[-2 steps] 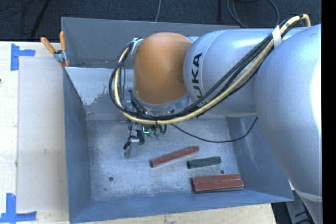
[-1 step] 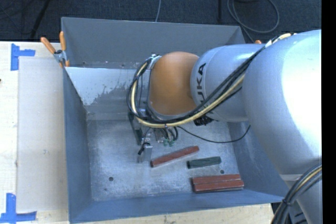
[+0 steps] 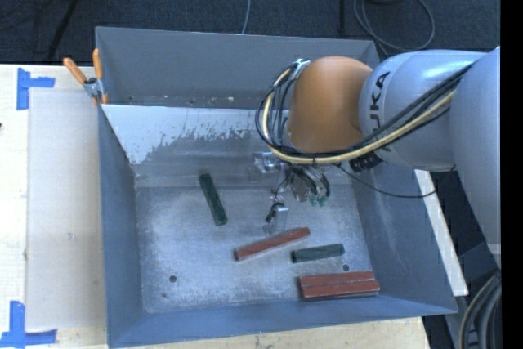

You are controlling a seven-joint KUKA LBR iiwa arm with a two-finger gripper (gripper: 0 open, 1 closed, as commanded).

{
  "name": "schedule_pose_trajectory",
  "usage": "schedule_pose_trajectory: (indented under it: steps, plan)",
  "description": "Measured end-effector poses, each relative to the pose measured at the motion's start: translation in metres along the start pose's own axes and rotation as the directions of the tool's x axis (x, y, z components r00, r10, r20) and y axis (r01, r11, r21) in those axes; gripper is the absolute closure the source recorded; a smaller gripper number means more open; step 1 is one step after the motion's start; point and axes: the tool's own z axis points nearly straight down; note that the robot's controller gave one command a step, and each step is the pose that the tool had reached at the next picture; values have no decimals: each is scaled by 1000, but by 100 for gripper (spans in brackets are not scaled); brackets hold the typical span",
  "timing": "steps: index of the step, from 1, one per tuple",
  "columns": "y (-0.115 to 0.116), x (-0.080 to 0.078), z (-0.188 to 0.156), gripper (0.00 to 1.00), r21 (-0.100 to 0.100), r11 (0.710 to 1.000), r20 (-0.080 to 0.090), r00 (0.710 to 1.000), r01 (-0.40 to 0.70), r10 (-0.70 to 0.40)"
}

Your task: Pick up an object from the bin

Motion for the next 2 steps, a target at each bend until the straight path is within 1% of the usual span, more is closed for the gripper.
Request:
schedule_pose_trajectory:
  steps: [1, 2]
  plan:
    - [-3, 60, 36, 0, -3, 978, -11, 978, 208, -208]
    - [-4, 59, 35, 100, -3, 979, -5, 979, 203, -203]
